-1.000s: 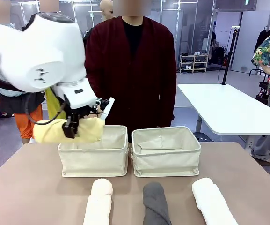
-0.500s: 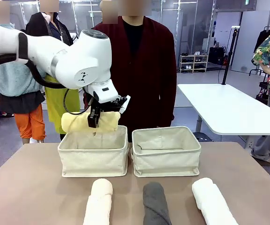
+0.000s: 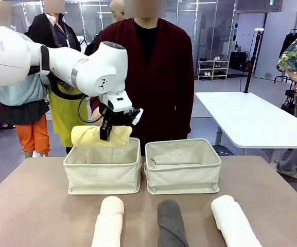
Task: Divide the towels into two baskets.
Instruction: Pick up one hotel-folded towel and place it in the Fabric basket indicated by the person.
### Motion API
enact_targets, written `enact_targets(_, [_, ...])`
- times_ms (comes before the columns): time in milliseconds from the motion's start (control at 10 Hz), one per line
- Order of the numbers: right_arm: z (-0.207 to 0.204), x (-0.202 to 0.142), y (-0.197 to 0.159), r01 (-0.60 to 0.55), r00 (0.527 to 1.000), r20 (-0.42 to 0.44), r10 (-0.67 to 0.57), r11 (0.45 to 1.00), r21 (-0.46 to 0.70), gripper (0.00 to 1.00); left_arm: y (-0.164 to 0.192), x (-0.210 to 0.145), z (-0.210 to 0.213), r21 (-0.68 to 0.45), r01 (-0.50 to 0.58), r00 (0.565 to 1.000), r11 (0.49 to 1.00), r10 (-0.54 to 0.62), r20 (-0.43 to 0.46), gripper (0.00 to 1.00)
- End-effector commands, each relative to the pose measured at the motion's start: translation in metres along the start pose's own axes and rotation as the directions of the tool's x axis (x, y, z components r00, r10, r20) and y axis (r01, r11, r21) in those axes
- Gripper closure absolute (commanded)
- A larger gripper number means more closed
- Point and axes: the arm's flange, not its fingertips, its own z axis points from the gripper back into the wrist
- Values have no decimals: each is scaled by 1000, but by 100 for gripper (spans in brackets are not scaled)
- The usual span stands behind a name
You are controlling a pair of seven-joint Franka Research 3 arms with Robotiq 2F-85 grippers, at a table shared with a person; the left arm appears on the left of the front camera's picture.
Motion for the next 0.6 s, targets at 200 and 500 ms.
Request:
enact_targets(200, [3,-3,2,-17,1000,-1,17,1000,7,0,2,4,10,-21,28,1000,999,-28,7,63])
enact_targets(500, [3,-3,2,-17,1000,-1,17,1000,7,0,-7,9,13,-22,29,1000,999,-29,8,9])
